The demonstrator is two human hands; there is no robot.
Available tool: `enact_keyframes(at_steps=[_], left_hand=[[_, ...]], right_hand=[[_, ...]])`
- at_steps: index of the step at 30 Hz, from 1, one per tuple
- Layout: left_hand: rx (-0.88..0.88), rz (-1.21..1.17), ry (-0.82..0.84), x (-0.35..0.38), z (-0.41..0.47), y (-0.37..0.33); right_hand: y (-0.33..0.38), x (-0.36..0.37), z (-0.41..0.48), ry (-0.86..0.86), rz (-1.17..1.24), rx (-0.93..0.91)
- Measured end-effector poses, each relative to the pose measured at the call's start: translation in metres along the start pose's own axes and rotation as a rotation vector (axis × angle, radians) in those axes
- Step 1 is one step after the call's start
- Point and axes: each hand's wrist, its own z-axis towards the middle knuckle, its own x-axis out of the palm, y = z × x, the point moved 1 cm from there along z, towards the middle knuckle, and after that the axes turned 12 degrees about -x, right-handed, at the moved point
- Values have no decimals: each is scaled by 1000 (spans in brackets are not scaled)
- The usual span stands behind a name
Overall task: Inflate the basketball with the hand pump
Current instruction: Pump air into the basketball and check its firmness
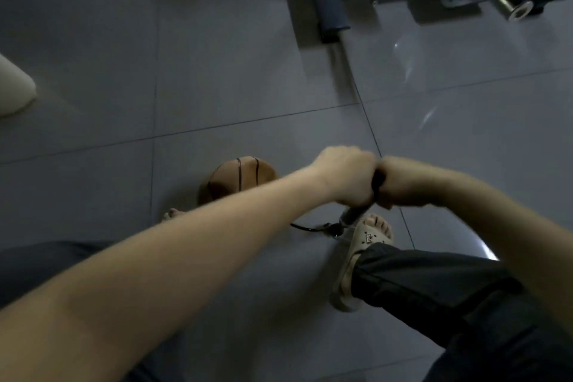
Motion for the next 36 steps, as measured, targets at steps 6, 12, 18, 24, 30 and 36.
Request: enact_keyframes(at_steps=[6,12,18,24,30,36], left_hand=[[65,93,120,100,18,13],[32,129,217,84,23,4],[47,-17,77,-36,7,6],[25,-13,106,0,12,-2],[30,26,187,98,31,16],[-8,49,228,89,29,11]], right_hand=[[-33,94,47,-81,-32,115],[-25,74,39,18,-85,135],[17,-43,-16,12,-25,24],[-2,1,3,-42,-88,1],[-37,82,53,-79,-156,71],[-29,75,49,5,-158,88]])
